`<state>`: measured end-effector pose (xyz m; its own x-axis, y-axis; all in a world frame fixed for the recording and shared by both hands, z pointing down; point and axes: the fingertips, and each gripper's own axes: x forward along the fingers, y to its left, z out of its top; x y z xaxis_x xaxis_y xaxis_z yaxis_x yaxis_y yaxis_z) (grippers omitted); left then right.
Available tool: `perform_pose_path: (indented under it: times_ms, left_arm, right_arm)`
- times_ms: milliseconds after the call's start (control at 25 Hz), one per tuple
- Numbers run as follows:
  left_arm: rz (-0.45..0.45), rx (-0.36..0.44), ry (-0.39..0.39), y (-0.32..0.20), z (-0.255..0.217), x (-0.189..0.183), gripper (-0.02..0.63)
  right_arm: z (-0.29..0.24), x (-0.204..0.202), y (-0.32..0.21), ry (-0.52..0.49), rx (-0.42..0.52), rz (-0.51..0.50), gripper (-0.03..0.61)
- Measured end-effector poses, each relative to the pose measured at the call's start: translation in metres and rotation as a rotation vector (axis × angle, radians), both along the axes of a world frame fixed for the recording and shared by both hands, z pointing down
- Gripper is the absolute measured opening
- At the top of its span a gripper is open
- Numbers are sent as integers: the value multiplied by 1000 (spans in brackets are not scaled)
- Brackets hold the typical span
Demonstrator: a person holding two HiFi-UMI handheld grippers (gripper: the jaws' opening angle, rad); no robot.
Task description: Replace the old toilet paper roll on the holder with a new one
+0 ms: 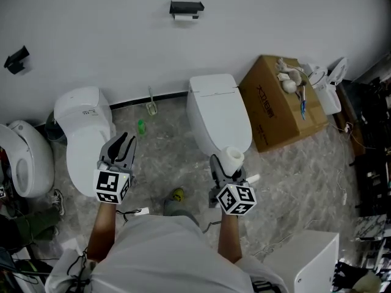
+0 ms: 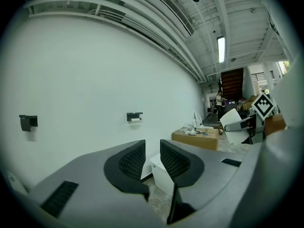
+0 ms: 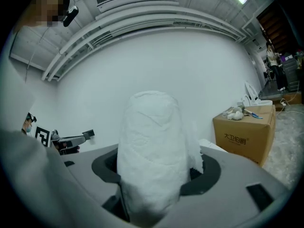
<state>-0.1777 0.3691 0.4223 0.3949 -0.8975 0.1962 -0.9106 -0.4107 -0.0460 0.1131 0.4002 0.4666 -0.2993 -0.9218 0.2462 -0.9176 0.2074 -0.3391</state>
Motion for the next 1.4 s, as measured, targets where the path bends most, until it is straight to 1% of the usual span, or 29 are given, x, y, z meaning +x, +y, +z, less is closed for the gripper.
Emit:
perform_pose_path:
  times_ms: [200, 360, 520, 680, 920, 1040, 1400]
  left_arm:
    - [-44, -3, 37, -44, -4, 16, 106]
    - [-56, 11, 40, -77, -10, 42, 106]
    - [-37, 35, 20, -107, -21, 73, 106]
    - [-13, 34, -16, -122, -15, 92, 106]
    - [-35, 24, 1, -149, -9, 90, 106]
    - [-31, 27, 2, -167, -7, 90, 106]
    - [19, 38, 18, -263, 0, 84, 106]
  right_arm:
    - [-9, 17, -52, -12, 24, -37, 308]
    - [-9, 41, -82, 1, 29, -50, 308]
    - [-9, 70, -109, 1, 25, -50, 309]
    - [-5, 87, -129, -8, 23, -45, 308]
    - [2, 89, -157, -16, 21, -51, 309]
    - [5, 88, -172, -13, 20, -47, 309]
    - [10, 78, -253, 10, 13, -8, 308]
